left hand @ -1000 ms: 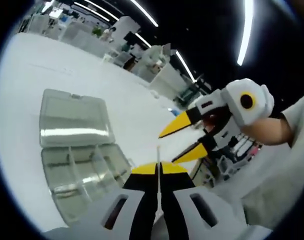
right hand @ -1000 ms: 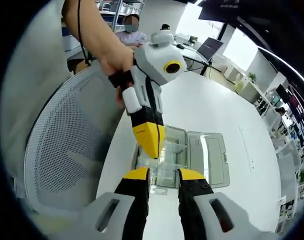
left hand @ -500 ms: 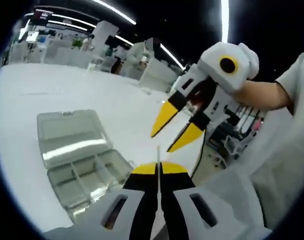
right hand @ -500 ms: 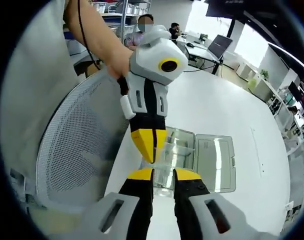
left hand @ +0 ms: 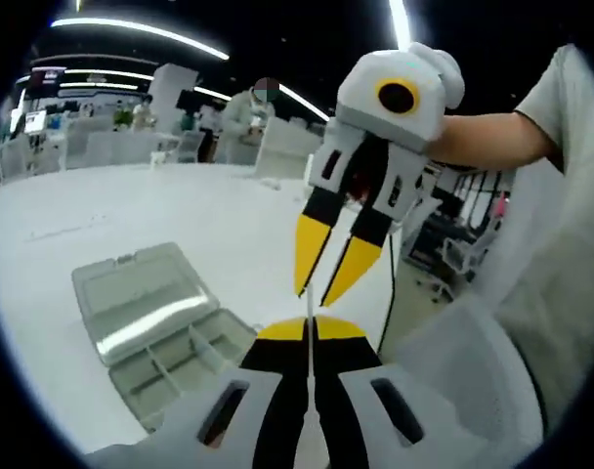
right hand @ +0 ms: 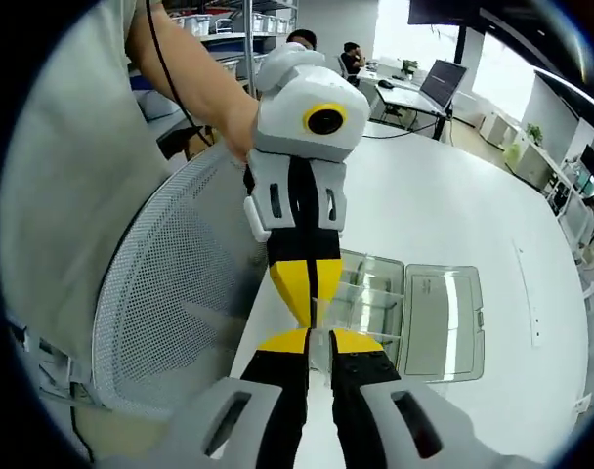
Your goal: Insert the divider into the dual guide fixture by aligning both edges with the guide slots and pushing it downward to the bottom, including one-sided entry, uneven engagement, binding, and posture correction.
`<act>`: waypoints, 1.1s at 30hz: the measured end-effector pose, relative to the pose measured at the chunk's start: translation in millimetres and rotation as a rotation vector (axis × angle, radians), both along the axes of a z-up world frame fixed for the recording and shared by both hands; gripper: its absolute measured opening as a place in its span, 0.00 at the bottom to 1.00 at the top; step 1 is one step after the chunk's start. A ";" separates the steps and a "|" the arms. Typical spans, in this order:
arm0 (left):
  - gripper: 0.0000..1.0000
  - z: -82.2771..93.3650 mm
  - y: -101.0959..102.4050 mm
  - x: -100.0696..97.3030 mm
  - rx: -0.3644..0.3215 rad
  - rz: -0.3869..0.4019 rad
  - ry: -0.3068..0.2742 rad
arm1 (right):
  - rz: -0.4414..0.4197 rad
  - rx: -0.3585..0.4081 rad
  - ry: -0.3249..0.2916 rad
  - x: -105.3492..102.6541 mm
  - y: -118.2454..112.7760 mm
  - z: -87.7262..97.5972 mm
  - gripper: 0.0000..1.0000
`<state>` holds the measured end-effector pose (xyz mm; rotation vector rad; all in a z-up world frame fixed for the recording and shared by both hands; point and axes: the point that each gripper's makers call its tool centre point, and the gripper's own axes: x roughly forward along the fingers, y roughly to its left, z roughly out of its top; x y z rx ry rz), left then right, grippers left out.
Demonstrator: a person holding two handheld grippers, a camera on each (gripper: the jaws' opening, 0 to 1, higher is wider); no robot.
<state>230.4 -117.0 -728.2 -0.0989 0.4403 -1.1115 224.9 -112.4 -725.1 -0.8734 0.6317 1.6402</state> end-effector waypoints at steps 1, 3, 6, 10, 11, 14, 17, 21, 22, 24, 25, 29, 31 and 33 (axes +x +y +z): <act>0.00 0.5 -0.7 -0.9 0.003 -0.005 -0.009 | 0.002 0.003 0.010 -1.3 0.9 0.5 0.01; 0.00 1.2 -1.8 -2.5 0.008 -0.009 -0.019 | 0.002 -0.003 0.022 -1.6 0.6 -0.4 0.01; 0.00 3.4 -3.0 -4.2 0.007 -0.012 -0.034 | 0.004 -0.010 0.033 -2.2 0.3 -0.6 0.00; 0.00 4.7 -3.9 -5.5 0.015 -0.017 -0.054 | 0.006 -0.023 0.046 -2.9 -0.5 -1.5 0.00; 0.00 5.1 -4.1 -5.9 0.016 -0.017 -0.058 | 0.007 -0.027 0.049 -3.3 -0.6 -2.0 0.00; 0.00 5.8 -3.9 -6.6 0.018 -0.017 -0.065 | 0.011 -0.035 0.057 -4.9 -0.3 -3.1 0.00; 0.00 5.4 -3.3 -7.1 0.022 -0.018 -0.070 | 0.012 -0.044 0.058 -5.4 0.0 -5.0 0.00; 0.00 5.1 -2.8 -8.6 0.032 -0.020 -0.079 | 0.022 -0.059 0.059 -6.9 0.1 -6.7 0.00; 0.00 5.1 -2.5 -8.5 0.033 -0.018 -0.081 | 0.017 -0.065 0.061 -7.1 0.0 -7.3 0.00; 0.00 6.4 -3.0 -9.3 0.034 -0.018 -0.084 | 0.028 -0.072 0.052 -7.4 -0.4 -8.1 0.00; 0.00 6.5 -3.4 -10.3 0.041 -0.020 -0.089 | 0.023 -0.076 0.058 -8.2 -0.1 -8.1 0.00; 0.00 7.3 -2.3 -11.0 0.042 -0.021 -0.090 | 0.017 -0.074 0.067 -10.1 0.3 -6.4 0.00; 0.00 7.2 -2.7 -11.6 0.048 -0.028 -0.096 | -0.008 -0.084 0.091 -9.9 -0.4 -6.5 0.00; 0.00 5.9 -2.1 -10.7 0.052 -0.030 -0.099 | -0.011 -0.093 0.093 -11.2 -1.1 -7.5 0.00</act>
